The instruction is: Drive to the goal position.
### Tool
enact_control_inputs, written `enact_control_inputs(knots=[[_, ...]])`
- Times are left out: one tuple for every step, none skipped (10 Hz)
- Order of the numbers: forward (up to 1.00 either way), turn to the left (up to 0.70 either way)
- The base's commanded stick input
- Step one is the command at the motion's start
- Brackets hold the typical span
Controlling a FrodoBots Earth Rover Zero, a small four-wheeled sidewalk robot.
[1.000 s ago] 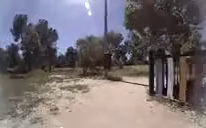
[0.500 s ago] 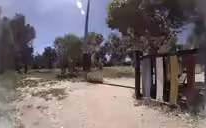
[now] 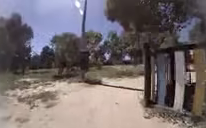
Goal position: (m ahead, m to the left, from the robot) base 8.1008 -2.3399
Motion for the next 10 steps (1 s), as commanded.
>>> enact_control_inputs(knots=[[0.85, 0.00], [0.85, 0.00], [0.85, 0.00], [0.85, 0.00], [0.85, 0.00], [0.85, 0.00], [0.85, 0.00], [0.85, 0.00], [0.85, 0.00], [0.85, 0.00]])
